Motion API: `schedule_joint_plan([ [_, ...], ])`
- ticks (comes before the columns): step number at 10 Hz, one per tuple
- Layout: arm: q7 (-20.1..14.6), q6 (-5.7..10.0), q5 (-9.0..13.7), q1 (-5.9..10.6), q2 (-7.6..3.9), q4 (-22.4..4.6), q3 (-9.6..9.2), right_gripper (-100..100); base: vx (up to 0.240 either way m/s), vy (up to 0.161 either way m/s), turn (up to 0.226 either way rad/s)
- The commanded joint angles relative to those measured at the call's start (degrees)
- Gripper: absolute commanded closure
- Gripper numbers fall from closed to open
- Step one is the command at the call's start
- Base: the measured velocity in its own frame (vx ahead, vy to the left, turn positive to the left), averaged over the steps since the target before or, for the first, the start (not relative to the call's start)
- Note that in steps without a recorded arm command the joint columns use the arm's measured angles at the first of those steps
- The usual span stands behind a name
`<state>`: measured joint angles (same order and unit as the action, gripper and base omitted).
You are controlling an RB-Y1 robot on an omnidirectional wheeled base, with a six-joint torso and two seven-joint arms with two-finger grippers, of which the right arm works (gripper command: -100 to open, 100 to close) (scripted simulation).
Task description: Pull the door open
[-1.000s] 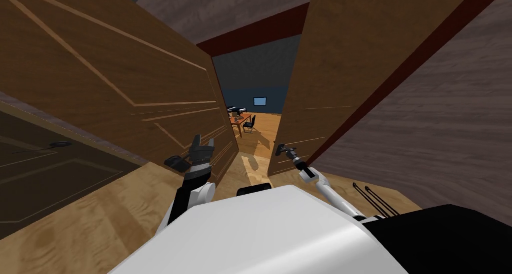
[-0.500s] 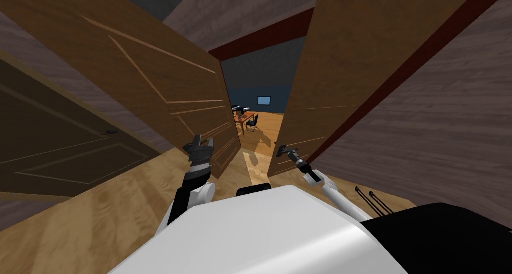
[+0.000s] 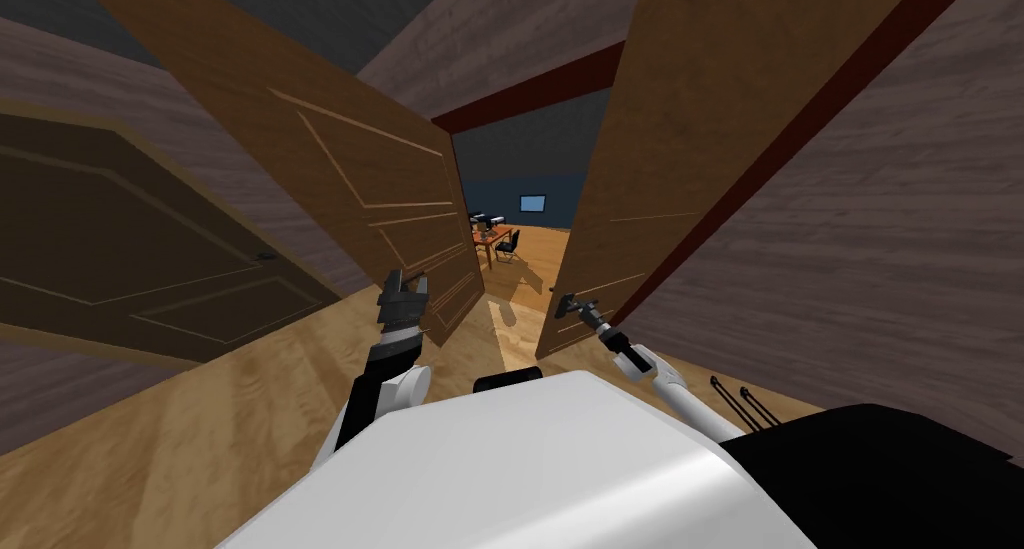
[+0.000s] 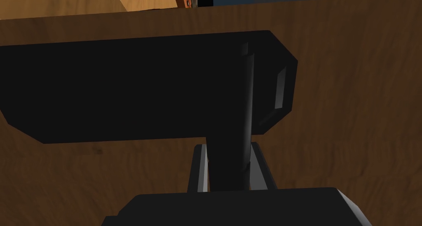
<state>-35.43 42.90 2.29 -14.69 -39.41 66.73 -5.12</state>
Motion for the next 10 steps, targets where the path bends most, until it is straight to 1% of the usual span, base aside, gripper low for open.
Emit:
schedule_joint_plan([
  [1,-0.49,1.16,-0.03,-0.22,-0.58,-0.34,-0.11,100,-0.220,-0.093,0.204],
  [4,-1.31,3.34,-0.13,-0.61,-1.62,-1.30,-0.39,100,-0.220,-0.113,0.162],
  [8,-2.42,6.28,-0.27,-1.12,-3.02,-2.60,-0.78,100,-0.211,-0.099,0.136],
  [9,-2.61,6.78,-0.29,-1.21,-3.26,-2.82,-0.84,100,-0.200,-0.094,0.149],
  [10,-2.43,6.38,-0.44,-0.97,-2.85,-2.85,-1.18,100,-0.084,-0.037,0.039],
])
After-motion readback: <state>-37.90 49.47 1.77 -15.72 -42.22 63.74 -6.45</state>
